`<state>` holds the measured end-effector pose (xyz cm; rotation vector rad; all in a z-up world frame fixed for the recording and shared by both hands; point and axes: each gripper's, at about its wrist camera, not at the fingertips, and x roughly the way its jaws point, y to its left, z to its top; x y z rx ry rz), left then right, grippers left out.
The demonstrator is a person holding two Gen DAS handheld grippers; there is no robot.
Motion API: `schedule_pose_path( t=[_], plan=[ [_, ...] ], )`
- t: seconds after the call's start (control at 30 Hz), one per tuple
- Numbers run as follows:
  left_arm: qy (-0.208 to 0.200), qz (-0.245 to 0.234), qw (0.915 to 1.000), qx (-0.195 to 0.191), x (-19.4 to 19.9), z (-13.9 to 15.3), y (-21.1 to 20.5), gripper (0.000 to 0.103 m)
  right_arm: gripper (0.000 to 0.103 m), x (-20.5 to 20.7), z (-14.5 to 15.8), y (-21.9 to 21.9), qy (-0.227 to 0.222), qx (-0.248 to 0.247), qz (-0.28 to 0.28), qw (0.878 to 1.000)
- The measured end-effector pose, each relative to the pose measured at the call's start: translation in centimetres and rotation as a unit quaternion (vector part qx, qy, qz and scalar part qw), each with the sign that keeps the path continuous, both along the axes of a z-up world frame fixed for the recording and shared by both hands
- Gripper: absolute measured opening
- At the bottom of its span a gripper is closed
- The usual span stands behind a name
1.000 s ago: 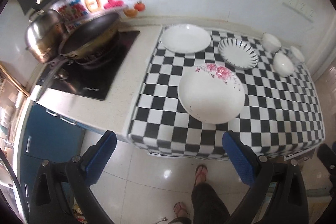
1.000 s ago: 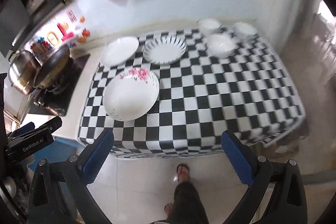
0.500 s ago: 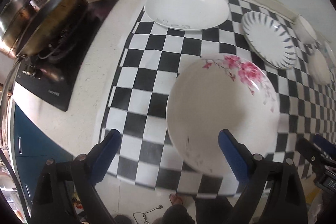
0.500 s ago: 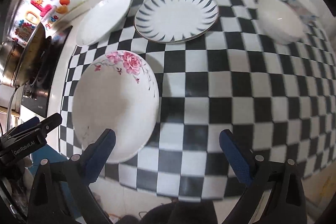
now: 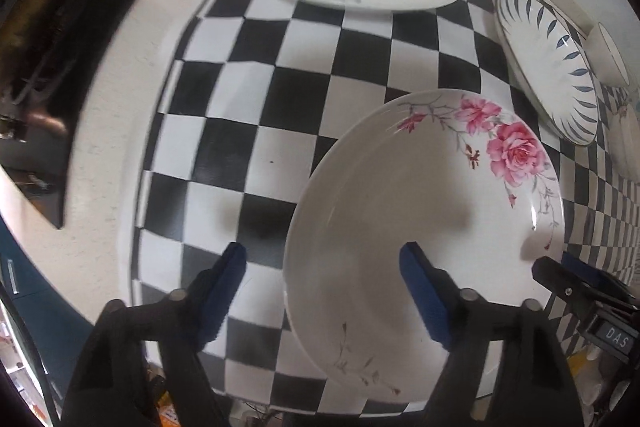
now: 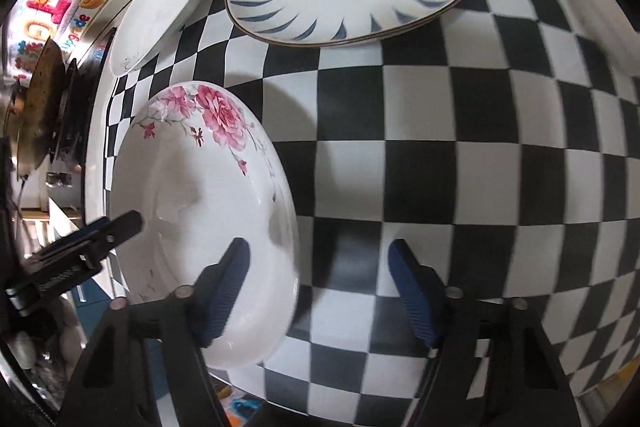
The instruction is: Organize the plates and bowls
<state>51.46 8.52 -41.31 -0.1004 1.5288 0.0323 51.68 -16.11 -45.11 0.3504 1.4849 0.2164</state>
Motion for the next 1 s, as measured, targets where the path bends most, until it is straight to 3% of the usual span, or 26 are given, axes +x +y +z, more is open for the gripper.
schedule_pose_path(
  t=[0.1,0.2,0.23,0.5,0.63,1.0],
  plan=[
    [0.018,0.003,0.9997,-0.019,0.5,-1.3,0.6,0.056,0.058,0.5,0.0,0.6,-0.003,0.009,0.004,1.0],
    [0.016,0.006,0.9983,-0.056,1.2,-1.5,1.1,0.041,0.027,0.8,-0.1,1.5,0.003,0.018,0.007,1.0],
    [0.017,0.003,0.9981,-0.059,1.4,-1.5,1.2,0.04,0.023,0.8,-0.4,1.8,0.015,0.028,0.008,0.999],
    [0.012,-0.006,0.998,-0.061,0.8,-0.9,2.1,0.032,0.021,-0.2,0.3,2.2,-0.017,-0.007,0.016,1.0],
    [0.01,-0.019,0.9981,-0.057,0.0,-0.2,0.5,0.031,0.02,-0.9,1.3,1.1,-0.028,-0.017,0.006,0.999],
    [0.014,-0.095,0.9919,-0.083,0.8,0.9,-7.7,0.031,0.018,-3.4,3.8,-9.0,-0.04,-0.028,-0.073,0.996]
  ],
)
